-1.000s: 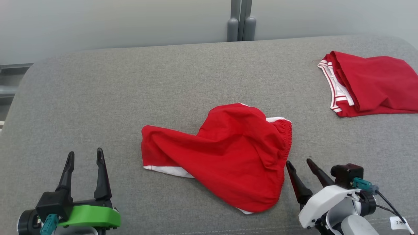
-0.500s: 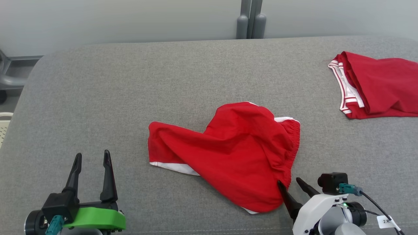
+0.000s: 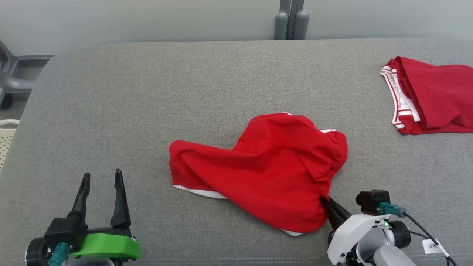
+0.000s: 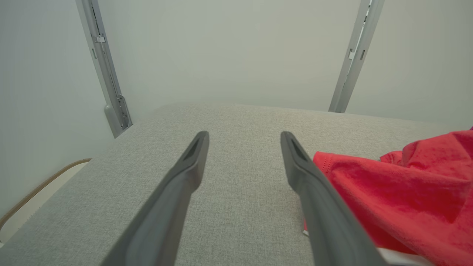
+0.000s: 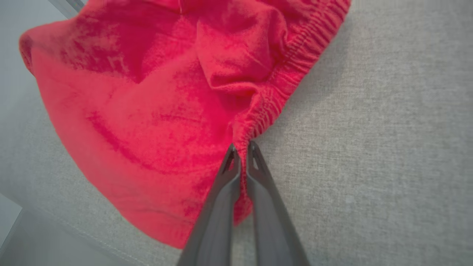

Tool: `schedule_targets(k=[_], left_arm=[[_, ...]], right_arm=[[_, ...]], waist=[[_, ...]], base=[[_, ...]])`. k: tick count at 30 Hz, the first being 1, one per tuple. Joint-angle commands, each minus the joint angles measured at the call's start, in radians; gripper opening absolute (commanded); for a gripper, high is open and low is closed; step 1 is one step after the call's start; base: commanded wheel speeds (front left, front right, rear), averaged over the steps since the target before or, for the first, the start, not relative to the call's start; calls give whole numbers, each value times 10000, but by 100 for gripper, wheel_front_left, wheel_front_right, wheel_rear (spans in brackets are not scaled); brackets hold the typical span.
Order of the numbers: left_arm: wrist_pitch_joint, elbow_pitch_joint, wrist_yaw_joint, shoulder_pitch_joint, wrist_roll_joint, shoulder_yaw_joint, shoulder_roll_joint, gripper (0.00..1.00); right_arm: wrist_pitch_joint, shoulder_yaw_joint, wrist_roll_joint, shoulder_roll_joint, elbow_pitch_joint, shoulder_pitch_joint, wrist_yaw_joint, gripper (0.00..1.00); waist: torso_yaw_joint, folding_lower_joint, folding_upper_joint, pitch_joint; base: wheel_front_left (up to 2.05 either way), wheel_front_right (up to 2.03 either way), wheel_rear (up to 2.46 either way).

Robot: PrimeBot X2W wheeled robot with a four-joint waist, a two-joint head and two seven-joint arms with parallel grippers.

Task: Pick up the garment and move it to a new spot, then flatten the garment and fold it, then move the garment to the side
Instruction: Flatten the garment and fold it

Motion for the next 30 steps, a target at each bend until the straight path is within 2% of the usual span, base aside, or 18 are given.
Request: schedule_targets(k=[1, 6, 11, 15, 25, 30], left_arm=[[-24, -9, -25, -134, 2, 70, -1, 100], [-24, -26, -27, -112, 20, 101, -9, 100], [-24, -4, 13, -128, -65, 38, -8, 100], [-24, 30, 47, -142, -104, -51, -8, 100], [-24, 119, 73, -217, -188, -232, -8, 100], [-24, 151, 112, -277, -254, -339, -6, 100]], right_arm=[[-134, -5, 68, -87, -85, -110, 0, 0], [-244, -21, 177, -249, -766, -237, 0, 0], [74, -57, 32, -352, -1621, -363, 0, 0], [494, -48, -126, -380, -1856, -716, 0, 0], [1082, -156, -779, -352, -682, -2351, 0, 0], [1128, -225, -913, -336, 598, -3348, 0, 0]], waist=[[-20, 0, 0, 7], [-151, 0, 0, 7], [-214, 0, 0, -2], [-166, 0, 0, -31], [73, 0, 0, -63], [262, 0, 0, 21]], base=[[0, 0, 0], [0, 0, 0], [0, 0, 0], [0, 0, 0], [0, 0, 0], [0, 0, 0]])
